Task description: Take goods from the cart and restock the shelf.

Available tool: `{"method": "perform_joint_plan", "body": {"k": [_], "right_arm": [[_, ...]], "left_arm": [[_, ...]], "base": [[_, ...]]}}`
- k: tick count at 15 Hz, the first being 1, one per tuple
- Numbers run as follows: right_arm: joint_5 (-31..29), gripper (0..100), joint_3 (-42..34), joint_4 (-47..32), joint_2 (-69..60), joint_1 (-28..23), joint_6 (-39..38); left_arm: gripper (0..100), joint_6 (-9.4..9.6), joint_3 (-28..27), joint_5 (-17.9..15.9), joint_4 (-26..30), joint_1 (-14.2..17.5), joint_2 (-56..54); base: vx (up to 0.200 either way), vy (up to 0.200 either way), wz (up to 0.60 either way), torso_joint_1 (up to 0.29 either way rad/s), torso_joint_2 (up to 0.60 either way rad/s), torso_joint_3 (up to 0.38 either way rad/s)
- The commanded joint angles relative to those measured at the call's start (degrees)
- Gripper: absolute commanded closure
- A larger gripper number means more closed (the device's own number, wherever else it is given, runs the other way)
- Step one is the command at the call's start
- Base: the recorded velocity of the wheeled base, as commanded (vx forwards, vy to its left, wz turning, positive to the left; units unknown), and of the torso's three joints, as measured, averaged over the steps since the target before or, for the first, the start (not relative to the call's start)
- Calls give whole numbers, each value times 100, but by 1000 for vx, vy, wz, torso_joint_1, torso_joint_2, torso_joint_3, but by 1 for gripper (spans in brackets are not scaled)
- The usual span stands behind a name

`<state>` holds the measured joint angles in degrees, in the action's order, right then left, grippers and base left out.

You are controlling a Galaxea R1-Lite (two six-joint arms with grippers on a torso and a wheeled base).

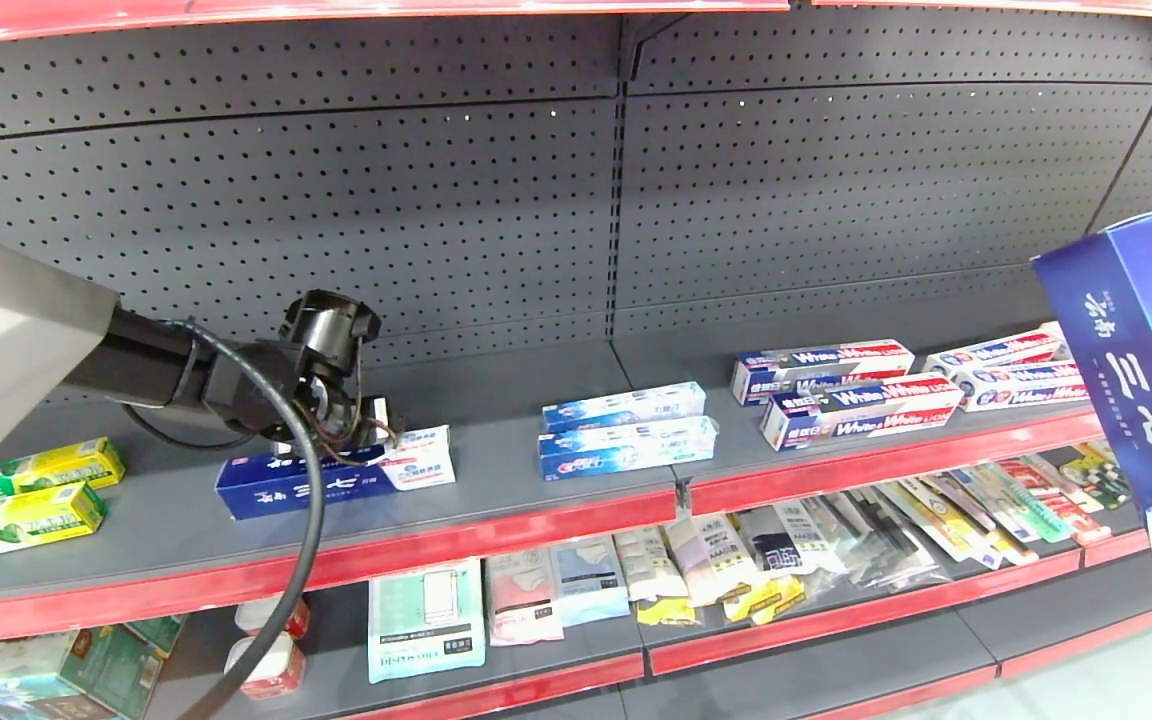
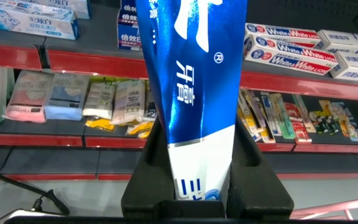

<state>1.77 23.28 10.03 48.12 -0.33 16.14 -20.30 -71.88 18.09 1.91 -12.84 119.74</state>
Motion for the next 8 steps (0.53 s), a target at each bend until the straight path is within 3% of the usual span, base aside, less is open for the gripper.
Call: {"method": "perform_joint_plan", "body": {"k": [1, 8], "right_arm": [[-1, 100, -17, -1, 5, 7, 3], [8, 100, -52, -1, 40, 7, 3]], "left_arm": [[0, -9, 200, -16, -121, 9, -20], [0, -9, 464, -113, -209, 9, -161]], "base": [[0, 0, 0, 0, 0, 0], [0, 0, 0, 0, 0, 0]]}}
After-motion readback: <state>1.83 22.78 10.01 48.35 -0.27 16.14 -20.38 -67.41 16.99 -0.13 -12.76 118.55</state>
